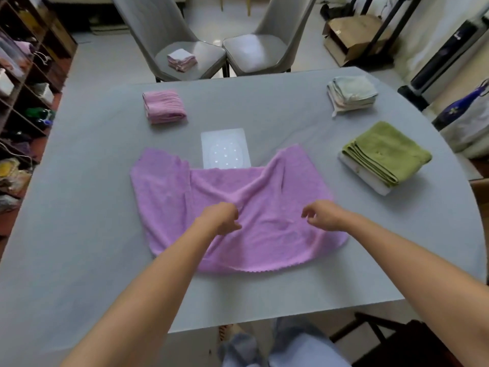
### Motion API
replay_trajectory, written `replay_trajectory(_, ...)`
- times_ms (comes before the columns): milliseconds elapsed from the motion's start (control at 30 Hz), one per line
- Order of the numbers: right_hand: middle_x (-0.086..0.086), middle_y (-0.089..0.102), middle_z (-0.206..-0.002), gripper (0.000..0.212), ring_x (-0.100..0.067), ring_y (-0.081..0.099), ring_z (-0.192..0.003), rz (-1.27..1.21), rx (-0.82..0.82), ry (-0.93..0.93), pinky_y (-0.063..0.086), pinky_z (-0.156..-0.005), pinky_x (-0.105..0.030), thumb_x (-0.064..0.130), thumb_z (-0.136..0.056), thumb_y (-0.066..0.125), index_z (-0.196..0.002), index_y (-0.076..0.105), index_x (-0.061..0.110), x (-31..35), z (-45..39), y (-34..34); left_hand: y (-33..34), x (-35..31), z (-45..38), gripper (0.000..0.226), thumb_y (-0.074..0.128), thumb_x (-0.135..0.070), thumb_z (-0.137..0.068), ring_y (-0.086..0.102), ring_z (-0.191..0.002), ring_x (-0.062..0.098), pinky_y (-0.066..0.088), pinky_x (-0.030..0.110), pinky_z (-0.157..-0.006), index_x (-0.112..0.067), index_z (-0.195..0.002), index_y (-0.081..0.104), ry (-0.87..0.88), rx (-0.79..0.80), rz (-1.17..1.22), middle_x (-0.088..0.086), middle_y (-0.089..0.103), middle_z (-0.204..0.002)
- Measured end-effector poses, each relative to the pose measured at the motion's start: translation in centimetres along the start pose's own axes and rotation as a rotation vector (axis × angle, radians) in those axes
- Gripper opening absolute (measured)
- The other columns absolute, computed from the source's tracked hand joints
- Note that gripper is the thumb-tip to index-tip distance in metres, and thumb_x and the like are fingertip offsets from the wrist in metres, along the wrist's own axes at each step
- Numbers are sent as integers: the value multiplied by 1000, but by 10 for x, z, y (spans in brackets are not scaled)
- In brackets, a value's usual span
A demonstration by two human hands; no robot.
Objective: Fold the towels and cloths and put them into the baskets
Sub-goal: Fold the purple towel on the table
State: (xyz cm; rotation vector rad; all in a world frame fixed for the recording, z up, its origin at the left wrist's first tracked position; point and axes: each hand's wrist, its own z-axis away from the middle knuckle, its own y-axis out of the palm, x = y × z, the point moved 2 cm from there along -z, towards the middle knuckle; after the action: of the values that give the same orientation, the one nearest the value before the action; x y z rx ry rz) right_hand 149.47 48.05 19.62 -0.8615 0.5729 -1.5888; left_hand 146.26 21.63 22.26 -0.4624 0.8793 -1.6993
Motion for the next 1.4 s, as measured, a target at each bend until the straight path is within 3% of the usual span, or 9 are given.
replay_trajectory(167, -11, 68, -113, 29, -28, 62, -104, -162, -328, 32, 46, -88, -31, 13, -89, 51, -113, 67, 11, -39, -49, -46, -5, -65, -30, 32, 50, -34, -95, 54, -118, 22, 45, 34, -88, -24, -125, 58, 129, -217, 108, -2, 61, -126)
replay_trajectory(333, -19, 55, -130, 39, -33, 52, -119, -167, -374, -20, 40, -99, -37, 16, -92, 51, -129, 53, 6, -65, -121, -76, 19, -137, -53, 31, 55, -30, -93, 54, -114, 28, 46, 37, -83, -16, -121, 57, 290, -233, 54, 6, 59, -120)
replay_trajectory(533, -19, 38, -137, 51, -37, 41, -121, -59, -430, -105, 42, -93, -45, 24, -94, 50, -141, 35, 9, -64, -163, -63, 59, -206, -70, 16, 64, -13, -81, 60, -83, 35, 31, 34, -52, -6, -95, 63, 472, -214, 39, 18, 57, -98)
replay_trajectory(800, -18, 50, -113, 19, -37, 53, -99, -181, -467, -163, 44, -74, -41, 14, -91, 48, -106, 55, 5, -74, -164, -56, 70, -237, -85, 68, 87, -42, -44, 57, -64, 27, 23, 25, -42, -22, -103, 60, 401, -208, -19, 7, 57, -95)
replay_trajectory(933, -19, 48, -110, 14, -36, 52, -93, -282, -450, -193, 42, -71, -40, 10, -86, 50, -98, 52, 4, -99, -155, -61, 63, -254, -93, 8, 69, -15, -74, 58, -64, 31, 23, 27, -45, -13, -80, 64, 360, -281, -9, 12, 56, -91)
replay_trajectory(1033, -22, 53, -100, 8, -35, 52, -86, -359, -429, -171, 33, -68, -35, 8, -83, 52, -90, 50, 5, -115, -145, -69, 55, -250, -104, 15, 53, -15, -90, 59, -89, 36, 39, 37, -64, -11, -102, 61, 253, -145, 234, 14, 56, -109)
replay_trajectory(1100, -24, 57, -91, 9, -33, 51, -80, -409, -430, -134, 25, -64, -31, 7, -81, 54, -83, 46, 10, -125, -137, -74, 44, -249, -110, 14, 54, -21, -93, 59, -89, 30, 42, 34, -72, -11, -101, 59, 178, -43, 522, 12, 63, -101)
replay_trajectory(1233, -23, 59, -87, 13, -34, 53, -79, -434, -429, -97, 26, -62, -32, 6, -82, 55, -83, 44, 12, -133, -119, -83, 23, -259, -104, 18, 46, -20, -100, 44, -56, 17, 38, 27, -55, -16, -84, 48, 62, 142, 1127, 5, 52, -65)
replay_trajectory(1400, -15, 65, -90, 10, -34, 58, -80, -452, -495, -94, 42, -70, -38, 7, -81, 53, -91, 50, 11, -132, -104, -103, 1, -232, -94, 14, 50, -11, -97, 40, -43, 4, 33, 14, -40, -18, -85, 49, 46, 206, 1403, 2, 47, -69)
